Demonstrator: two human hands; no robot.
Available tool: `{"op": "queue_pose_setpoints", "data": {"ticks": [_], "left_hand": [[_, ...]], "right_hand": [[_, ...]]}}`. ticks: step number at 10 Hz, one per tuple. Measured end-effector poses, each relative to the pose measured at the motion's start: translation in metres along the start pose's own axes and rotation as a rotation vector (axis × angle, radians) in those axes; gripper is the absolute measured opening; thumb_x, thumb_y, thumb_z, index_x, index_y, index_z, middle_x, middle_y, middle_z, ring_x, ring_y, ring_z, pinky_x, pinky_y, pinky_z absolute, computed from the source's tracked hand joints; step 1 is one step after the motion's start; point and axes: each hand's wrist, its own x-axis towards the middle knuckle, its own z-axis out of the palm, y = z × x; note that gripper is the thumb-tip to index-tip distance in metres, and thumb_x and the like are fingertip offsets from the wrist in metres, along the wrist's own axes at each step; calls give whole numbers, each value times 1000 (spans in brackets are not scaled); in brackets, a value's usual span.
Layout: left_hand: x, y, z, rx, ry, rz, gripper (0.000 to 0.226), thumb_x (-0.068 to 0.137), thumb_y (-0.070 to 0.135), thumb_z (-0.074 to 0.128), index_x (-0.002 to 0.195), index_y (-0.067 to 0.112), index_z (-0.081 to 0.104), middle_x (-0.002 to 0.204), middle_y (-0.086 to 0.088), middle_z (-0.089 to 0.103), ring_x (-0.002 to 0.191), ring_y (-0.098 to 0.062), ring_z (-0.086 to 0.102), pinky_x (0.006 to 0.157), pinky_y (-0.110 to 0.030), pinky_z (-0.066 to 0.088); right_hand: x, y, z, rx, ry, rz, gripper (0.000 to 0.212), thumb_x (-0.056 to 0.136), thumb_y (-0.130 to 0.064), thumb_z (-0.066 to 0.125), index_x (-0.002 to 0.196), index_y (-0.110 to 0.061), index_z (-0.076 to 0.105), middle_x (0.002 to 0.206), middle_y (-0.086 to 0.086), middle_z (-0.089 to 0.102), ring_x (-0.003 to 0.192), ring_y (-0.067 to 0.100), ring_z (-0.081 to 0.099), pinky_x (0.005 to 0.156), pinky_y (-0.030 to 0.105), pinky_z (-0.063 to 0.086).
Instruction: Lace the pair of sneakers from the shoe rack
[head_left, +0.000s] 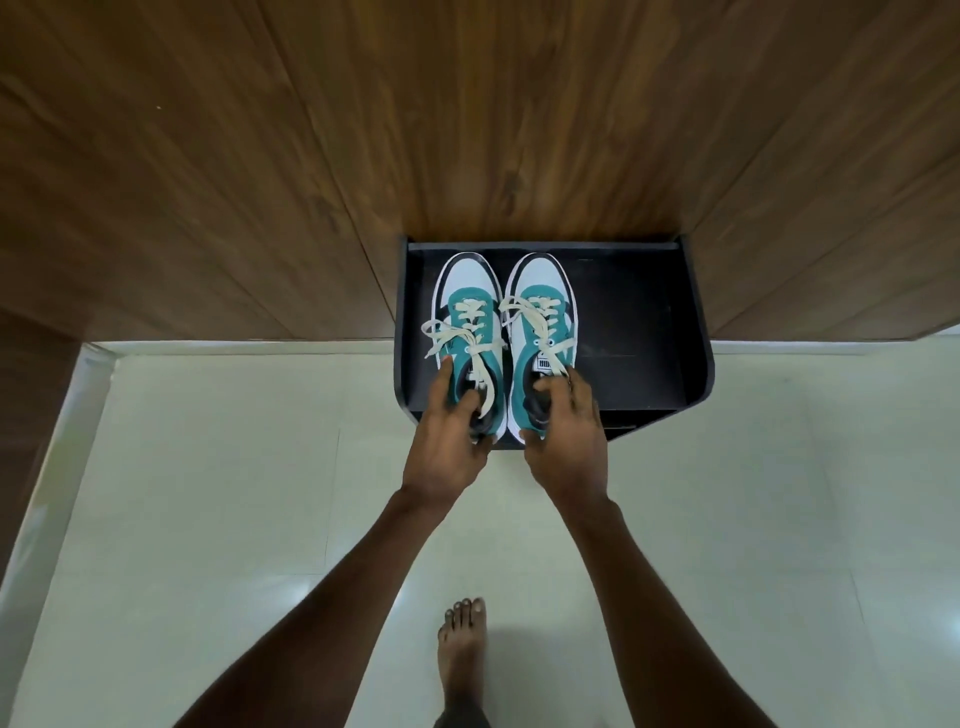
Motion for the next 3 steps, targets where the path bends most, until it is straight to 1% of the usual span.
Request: {"op": "queue_pose_setpoints", "data": {"ticks": [1,2,3], "left_hand": [[-5,-7,-4,15,-57,46,73,81,22,85,144,11,50,165,-15,27,136,-37,53,99,-45,57],[-4,2,-18,24,-88,20,75,82,25,84,145,13,44,163,-11,31,134,-34,55,91,-44,61],[-3,20,-45,42,-85,-10,68,80,30,82,134,16,45,147,-6,47,128,-28,53,83,-36,58]], "right_hand": [[-5,-6,-4,-3,-35,44,66,80,-15,83,136,-13,48,155,13,41,139,34,46,99,48,57],[-5,-13,-16,3,-54,53,71,78,-22,84,137,-13,46,155,13,40,139,34,45,100,50,55],[-4,-25,-36,-10,16,-1,73,73,-31,86,132,-10,49,141,16,54,125,35,54,94,52,57]]}}
